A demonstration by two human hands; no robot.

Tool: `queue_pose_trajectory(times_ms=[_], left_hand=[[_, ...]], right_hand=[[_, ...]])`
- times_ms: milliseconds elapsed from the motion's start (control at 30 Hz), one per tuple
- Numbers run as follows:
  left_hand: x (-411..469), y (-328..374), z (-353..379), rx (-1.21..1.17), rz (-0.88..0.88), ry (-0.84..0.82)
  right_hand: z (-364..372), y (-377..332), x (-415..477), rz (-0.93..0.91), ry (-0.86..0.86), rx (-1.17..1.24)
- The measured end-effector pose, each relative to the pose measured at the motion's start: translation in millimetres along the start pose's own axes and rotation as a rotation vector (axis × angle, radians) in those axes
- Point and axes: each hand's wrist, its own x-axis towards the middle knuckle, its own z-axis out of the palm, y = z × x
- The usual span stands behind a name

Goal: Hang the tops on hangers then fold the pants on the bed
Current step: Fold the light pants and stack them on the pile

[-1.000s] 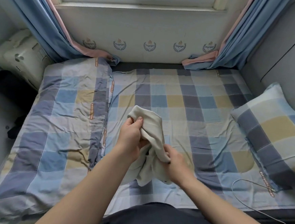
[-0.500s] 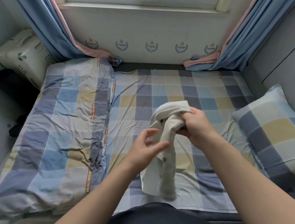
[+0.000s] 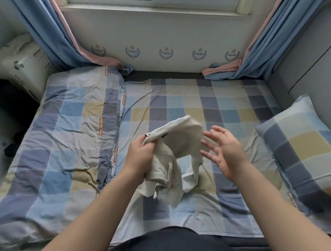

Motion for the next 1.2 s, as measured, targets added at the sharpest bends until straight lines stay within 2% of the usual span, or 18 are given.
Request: queue_pose_trajectory(times_ms=[67,167,233,333,433,567,633,700,767,833,900,1000,1200], left_hand=[[1,10,1,-0.133,-0.13,0.014],[-7,23,4,-0.279,-0.329,-0.002],[-13,27,7,-0.309,-0.396,-0.023],[-17,33,10,-0.35,-0.427,-0.082],[-12,38,7,-0.387,-0.43,-0.087],[-1,32,-4,-0.444,-0.372,-0.033],[1,27,-9,-0.306,-0.28,-0.01],[-2,26,-13,-0.055,-0.122,0.0],[-7,29,-12,0.13,0.053,-0.091],[-13,35,-7,0.164,0.143,-0.265],[-15,42,0,0.21,0.185,-0.357],[-10,52,8,0.391,0.242,-0.306],[-1,61,20,0.264,0.113,-0.319]], right_hand=[[-7,23,-9,-0.056,-0.08,-0.252],[-7,60,-27,-0.099,-0.334,-0.597],[4,82,-35,-0.101,-0.443,-0.736],[22,97,-36,-0.146,-0.366,-0.751],[24,89,-26,-0.288,-0.246,-0.861],[18,63,-12,-0.313,-0.263,-0.898],[18,48,-6,-0.306,-0.282,-0.85],[18,33,-2,-0.273,-0.306,-0.772],[18,18,1,-0.228,-0.35,-0.714],[20,5,0,-0.213,-0.423,-0.715],[23,-5,-3,-0.216,-0.478,-0.736],[23,-15,-4,-0.262,-0.482,-0.826],[17,-21,-10,-0.297,-0.44,-0.843]])
